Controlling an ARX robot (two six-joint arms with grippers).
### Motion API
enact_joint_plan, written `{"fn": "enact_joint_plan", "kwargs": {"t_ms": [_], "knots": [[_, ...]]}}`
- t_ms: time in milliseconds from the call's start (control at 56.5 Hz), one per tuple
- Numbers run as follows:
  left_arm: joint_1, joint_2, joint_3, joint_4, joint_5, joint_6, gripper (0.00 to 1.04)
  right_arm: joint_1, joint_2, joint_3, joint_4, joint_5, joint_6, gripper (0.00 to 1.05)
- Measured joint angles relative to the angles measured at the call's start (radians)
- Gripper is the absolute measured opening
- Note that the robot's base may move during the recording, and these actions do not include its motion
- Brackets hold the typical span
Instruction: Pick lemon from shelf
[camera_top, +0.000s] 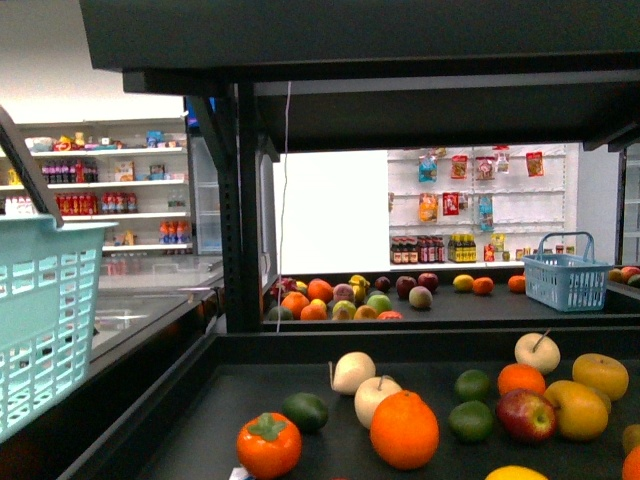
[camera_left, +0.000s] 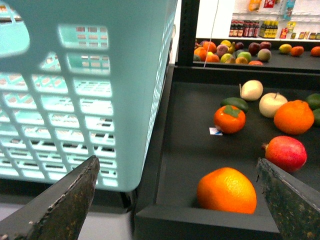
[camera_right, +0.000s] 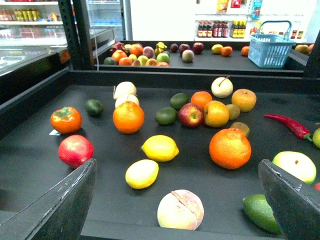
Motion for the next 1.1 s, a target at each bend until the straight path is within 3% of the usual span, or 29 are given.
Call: {"fn": "enact_joint_plan", "kwargs": {"t_ms": [655,726,850,1097], "knots": [[0.0,0.0,0.0,0.0,0.001,0.0,0.97,0.0,0.0,0.0,0.0,0.001,0.0,0.97],[0.003,0.078,0.038,-0.093,0.071,-0.157,0.97,0.0,0.0,0.0,0.0,0.0,0.0,0.97],[0.025,0.261,0.133,-0.022,0.164,-0.385,0.97,0.0,0.0,0.0,0.0,0.001,0.0,0.97],[0.305,0.687,0.435,0.067,0.43,-0.745,0.97,0.0,0.0,0.0,0.0,0.0,0.0,0.97]]}}
